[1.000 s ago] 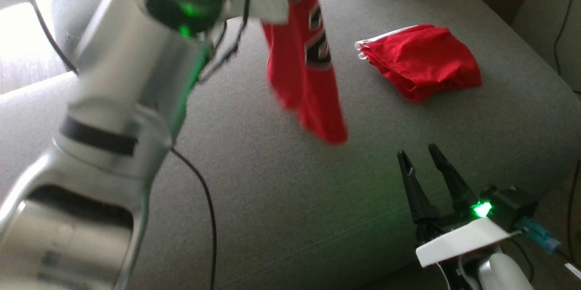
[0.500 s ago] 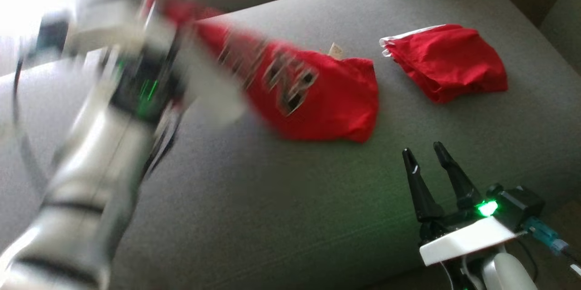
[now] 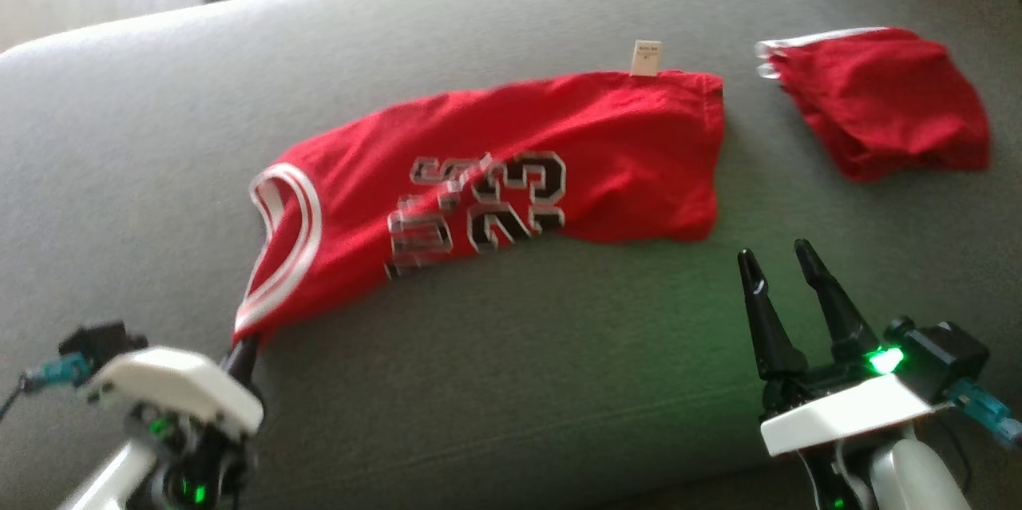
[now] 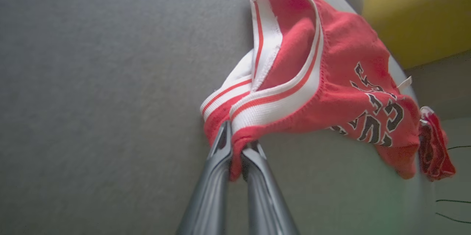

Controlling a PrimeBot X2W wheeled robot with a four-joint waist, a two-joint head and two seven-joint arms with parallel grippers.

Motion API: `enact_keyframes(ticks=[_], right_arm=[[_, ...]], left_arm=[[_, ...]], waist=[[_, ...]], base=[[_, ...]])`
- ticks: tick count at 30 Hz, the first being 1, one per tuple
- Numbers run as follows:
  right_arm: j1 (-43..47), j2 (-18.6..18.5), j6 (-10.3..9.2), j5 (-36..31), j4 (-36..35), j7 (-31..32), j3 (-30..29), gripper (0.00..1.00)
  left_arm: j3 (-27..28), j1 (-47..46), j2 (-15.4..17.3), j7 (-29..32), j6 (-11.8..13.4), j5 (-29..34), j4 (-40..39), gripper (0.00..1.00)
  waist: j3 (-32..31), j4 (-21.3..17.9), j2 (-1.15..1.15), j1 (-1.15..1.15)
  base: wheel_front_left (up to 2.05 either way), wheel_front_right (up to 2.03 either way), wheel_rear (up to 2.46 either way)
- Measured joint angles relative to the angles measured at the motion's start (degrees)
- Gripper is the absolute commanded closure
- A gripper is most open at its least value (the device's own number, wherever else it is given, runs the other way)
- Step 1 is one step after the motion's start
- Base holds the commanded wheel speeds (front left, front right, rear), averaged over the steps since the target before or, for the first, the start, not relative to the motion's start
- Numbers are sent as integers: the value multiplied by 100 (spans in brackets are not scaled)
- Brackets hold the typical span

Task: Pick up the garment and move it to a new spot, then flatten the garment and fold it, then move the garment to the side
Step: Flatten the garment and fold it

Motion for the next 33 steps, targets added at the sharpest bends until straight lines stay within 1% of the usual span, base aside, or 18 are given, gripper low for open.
enact_keyframes(ticks=[1, 2, 6, 9, 10, 12, 13, 14, 17, 21, 24, 25, 28, 31, 33], right_arm=[[-3, 0, 0, -32, 1, 0, -1, 0], [-3, 0, 0, -32, 1, 0, -1, 0], [-50, 0, 0, -136, 0, 0, -23, 0], [-140, 0, 0, -183, -7, 0, -35, 0], [-149, 0, 0, -204, -4, 0, -35, 0], [-148, 0, 0, -219, 15, 0, -32, 0], [-148, 0, 0, -219, 27, 0, -25, 0], [-148, 0, 0, -219, 45, 0, -13, 0], [-149, 0, 0, -220, 120, 0, 22, 0], [-231, 0, 0, -220, 448, 0, 78, 0], [-415, 0, 0, -147, 836, 0, 107, 0], [-500, -1, 0, -47, 1016, 0, 118, 0], [-777, -2, 0, 113, 1510, 0, 154, 0], [-1098, -5, 0, 255, 2023, 0, 137, 0], [-1316, -4, 0, 265, 2284, 1, 113, 0]], left_arm=[[-25, 162, 102, -47, 97, 66, -219, 100], [-25, 162, 102, -47, 97, 66, -219, 100], [-303, 588, 572, -75, 534, 475, -946, 100], [-481, 775, 898, 27, 860, 722, -1296, 100], [-539, 828, 967, 73, 948, 744, -1379, 100], [-563, 939, 1002, 74, 1125, 769, -1478, 100], [-569, 971, 1002, 59, 1198, 821, -1518, 33], [-568, 969, 998, 36, 1280, 876, -1543, 0], [-424, 948, 947, -305, 1432, 937, -1660, 0], [-347, 890, 766, -602, 1486, 1151, -1871, 0], [-344, 755, 527, -770, 1480, 1408, -1904, 0], [-346, 705, 443, -810, 1458, 1529, -1905, 0], [-315, 599, 123, -871, 1201, 1862, -1930, 0], [-289, 550, -147, -893, 1116, 2364, -1835, 0], [-158, 548, -316, -899, 1046, 2642, -1644, 0]], waist=[[21, 67, 0, 0], [21, 67, 0, 0], [99, 279, 0, 0], [164, 367, 0, 0], [183, 385, 0, 0], [217, 412, 0, 0], [233, 418, 0, 0], [246, 418, 0, 0], [246, 398, 0, 0], [226, 336, 0, 0], [213, 301, 0, 0], [210, 294, 0, 0], [210, 317, 0, 0], [216, 404, 0, 0], [239, 476, 0, 0]], base=[[0, 0, 0], [0, 0, 0], [0, 0, 0], [0, 0, 0], [0, 0, 0], [0, 0, 0], [0, 0, 0], [0, 0, 0], [0, 0, 0], [0, 0, 0], [0, 0, 0], [0, 0, 0], [0, 0, 0], [0, 0, 0], [0, 0, 0]])
